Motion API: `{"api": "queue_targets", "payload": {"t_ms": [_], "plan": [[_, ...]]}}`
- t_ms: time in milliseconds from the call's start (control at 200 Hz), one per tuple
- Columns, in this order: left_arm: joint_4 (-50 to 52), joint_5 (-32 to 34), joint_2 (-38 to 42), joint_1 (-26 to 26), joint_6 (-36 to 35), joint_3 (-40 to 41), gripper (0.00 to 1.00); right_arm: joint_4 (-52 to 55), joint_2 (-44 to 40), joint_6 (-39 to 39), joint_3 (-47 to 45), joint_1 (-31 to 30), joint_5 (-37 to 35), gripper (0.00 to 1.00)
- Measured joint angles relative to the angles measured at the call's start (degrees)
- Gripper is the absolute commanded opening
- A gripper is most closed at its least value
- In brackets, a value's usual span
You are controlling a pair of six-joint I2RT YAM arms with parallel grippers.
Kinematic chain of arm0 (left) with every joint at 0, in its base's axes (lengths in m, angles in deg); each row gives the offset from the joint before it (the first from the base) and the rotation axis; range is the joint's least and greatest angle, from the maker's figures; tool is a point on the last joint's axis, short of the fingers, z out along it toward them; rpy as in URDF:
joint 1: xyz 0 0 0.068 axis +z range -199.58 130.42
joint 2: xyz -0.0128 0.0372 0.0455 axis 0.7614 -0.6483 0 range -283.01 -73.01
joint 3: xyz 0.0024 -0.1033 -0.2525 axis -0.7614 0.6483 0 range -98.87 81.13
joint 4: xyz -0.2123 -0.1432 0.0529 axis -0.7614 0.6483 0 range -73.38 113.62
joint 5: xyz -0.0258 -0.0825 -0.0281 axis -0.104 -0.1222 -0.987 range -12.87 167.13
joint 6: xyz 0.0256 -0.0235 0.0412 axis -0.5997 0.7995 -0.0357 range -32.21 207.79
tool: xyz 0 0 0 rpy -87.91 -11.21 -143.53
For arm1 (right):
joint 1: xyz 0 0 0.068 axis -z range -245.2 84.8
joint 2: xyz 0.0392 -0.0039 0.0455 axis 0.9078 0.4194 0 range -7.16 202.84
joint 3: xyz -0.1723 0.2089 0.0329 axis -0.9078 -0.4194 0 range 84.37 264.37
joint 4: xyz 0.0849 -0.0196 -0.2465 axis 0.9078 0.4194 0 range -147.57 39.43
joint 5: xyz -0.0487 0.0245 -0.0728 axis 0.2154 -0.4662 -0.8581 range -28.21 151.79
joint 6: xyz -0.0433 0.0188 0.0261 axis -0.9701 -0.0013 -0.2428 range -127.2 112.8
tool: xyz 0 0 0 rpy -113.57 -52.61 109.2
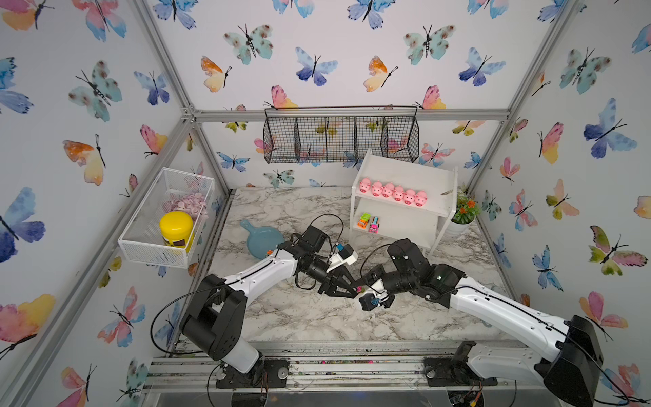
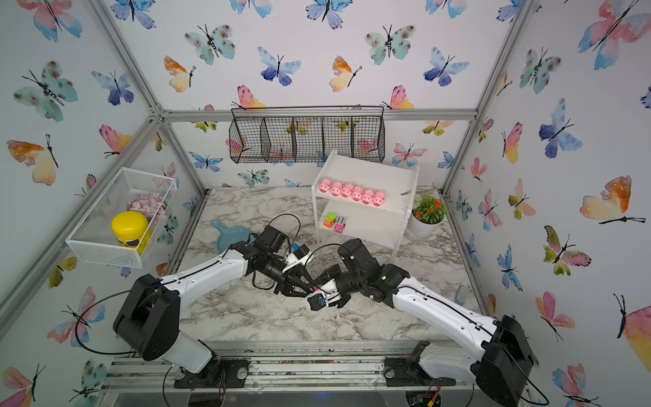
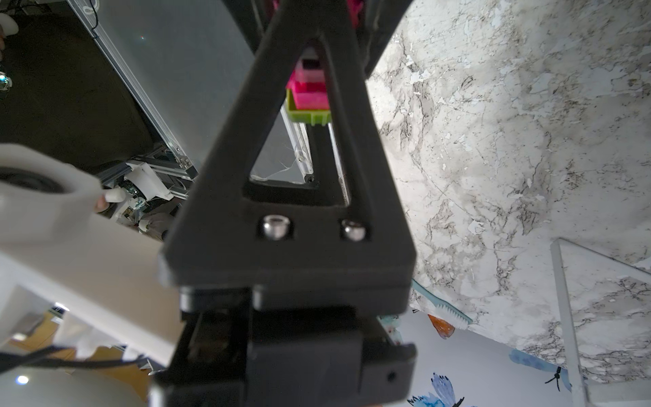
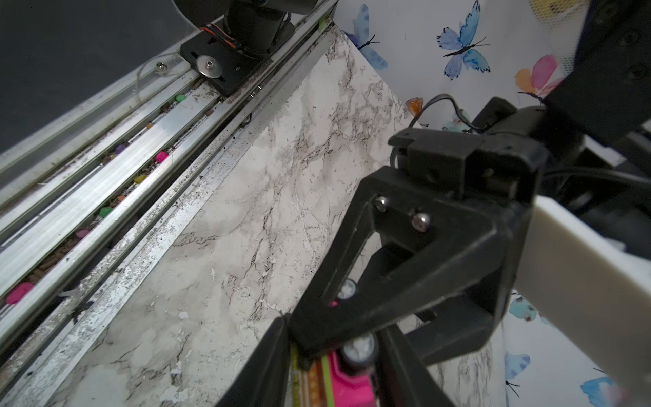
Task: Organize plastic toys on shelves
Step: Place the plastic toy on the shelf.
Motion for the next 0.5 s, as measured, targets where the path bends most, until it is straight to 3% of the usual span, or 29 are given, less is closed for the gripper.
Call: {"api": "queue_targets", "payload": {"t_ms": [80, 350, 501], "plan": [[0.81, -0.31, 0.0, 0.02, -0.55, -0.17, 0.4, -0.17, -0.04, -0.07, 0.0, -0.15, -0.46, 0.37], [2.38, -2.03, 0.04, 0.5, -1.88, -1.03, 0.67, -1.77, -0.42, 3.37, 0.0, -0.17, -2.47, 0.34], [2.1, -2.23, 2.1, 1.9, -1.79, -0.94, 0.72, -3.58, -0.96, 6.21, -0.02, -0.2, -3.32, 0.33]]}}
